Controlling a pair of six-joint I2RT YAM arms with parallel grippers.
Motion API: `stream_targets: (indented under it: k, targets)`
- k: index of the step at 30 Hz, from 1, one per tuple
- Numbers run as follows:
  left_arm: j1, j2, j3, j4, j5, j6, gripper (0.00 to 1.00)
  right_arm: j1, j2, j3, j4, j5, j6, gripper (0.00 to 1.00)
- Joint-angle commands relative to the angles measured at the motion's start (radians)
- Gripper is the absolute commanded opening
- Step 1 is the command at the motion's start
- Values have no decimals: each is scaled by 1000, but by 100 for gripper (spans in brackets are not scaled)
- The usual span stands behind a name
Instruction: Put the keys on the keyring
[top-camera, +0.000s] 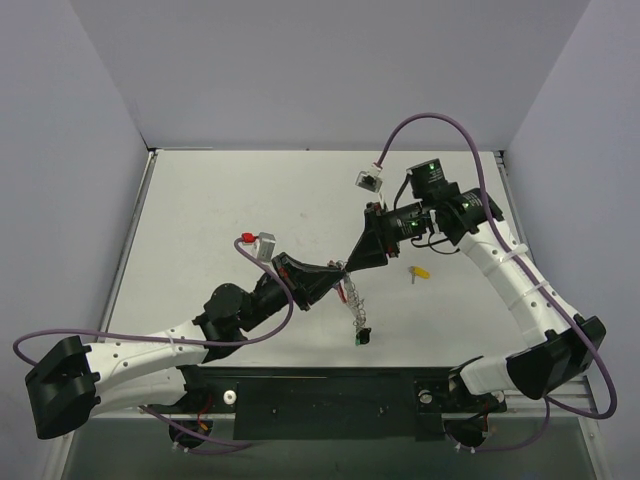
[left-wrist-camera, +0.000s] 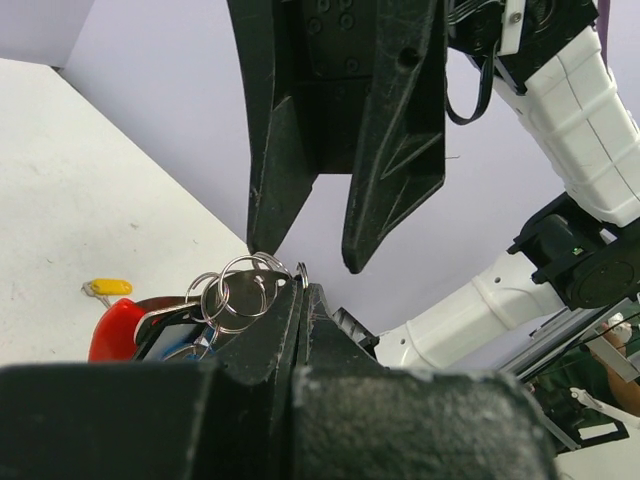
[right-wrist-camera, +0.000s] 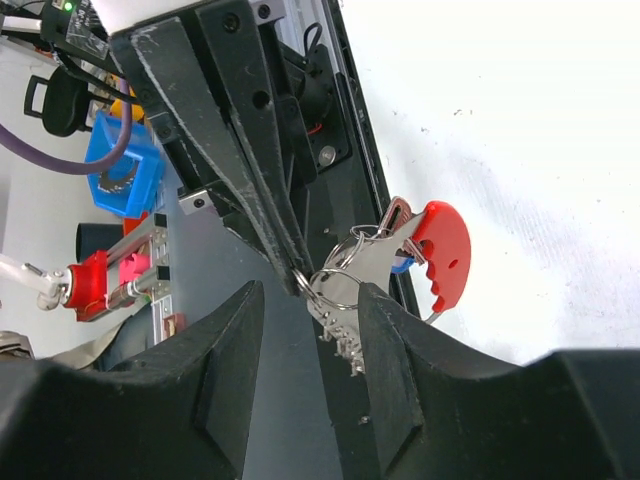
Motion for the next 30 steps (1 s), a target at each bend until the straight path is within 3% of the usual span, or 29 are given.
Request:
stream_targets:
  k: [1, 12, 30]
  targets:
    - [-6, -10, 25, 102, 16, 20, 0, -9, -50, -43, 48, -36, 36, 38]
    - [-6, -15, 26, 96, 8, 23, 0, 3, -67, -77, 99, -125, 51, 36]
    - [-11, -44, 13, 88, -13, 30, 0, 13, -76, -108, 122, -125, 71, 27]
